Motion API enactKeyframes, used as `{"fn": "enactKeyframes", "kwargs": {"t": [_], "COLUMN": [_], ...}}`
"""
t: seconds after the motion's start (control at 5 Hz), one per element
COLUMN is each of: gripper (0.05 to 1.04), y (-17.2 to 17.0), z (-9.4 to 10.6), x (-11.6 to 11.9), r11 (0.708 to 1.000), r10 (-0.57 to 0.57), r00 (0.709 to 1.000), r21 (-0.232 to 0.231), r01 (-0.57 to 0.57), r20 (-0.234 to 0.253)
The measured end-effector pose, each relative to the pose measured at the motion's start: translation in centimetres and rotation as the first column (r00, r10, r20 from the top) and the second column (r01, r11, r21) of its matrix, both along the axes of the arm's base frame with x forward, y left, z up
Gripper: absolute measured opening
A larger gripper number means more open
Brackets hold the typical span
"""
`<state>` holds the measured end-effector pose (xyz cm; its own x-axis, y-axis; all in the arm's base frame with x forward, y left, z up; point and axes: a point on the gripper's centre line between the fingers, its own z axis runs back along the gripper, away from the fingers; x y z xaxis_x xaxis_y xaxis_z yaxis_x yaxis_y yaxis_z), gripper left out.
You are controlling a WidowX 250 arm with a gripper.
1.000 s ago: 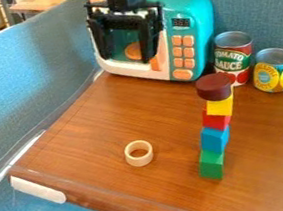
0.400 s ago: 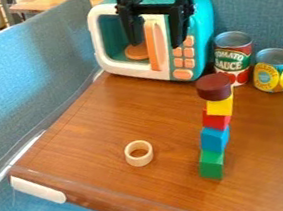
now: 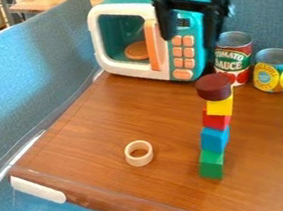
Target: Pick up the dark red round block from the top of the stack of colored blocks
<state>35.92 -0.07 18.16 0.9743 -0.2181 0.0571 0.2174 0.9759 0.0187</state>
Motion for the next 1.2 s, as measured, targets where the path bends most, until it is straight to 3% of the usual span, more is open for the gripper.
{"fn": "enactKeyframes", "kwargs": {"t": [0.4,0.6,0.8,1.2], "gripper": [1.000,1.000,1.000,1.000], "y": [-1.2,-1.4,-2.0,-2.3], "z": [-1.7,-2.2,-3.0,-3.6], "x": [-0.8,-1.1,-1.5,-1.9], "r11": [0.998,0.997,0.997,0.995], "r10": [-0.067,-0.070,-0.076,-0.091], "r00": [0.997,0.996,0.995,0.993], "r21": [0.019,0.011,-0.032,-0.048], "r01": [0.068,0.070,0.074,0.087], "r20": [-0.047,-0.060,-0.071,-0.079]}}
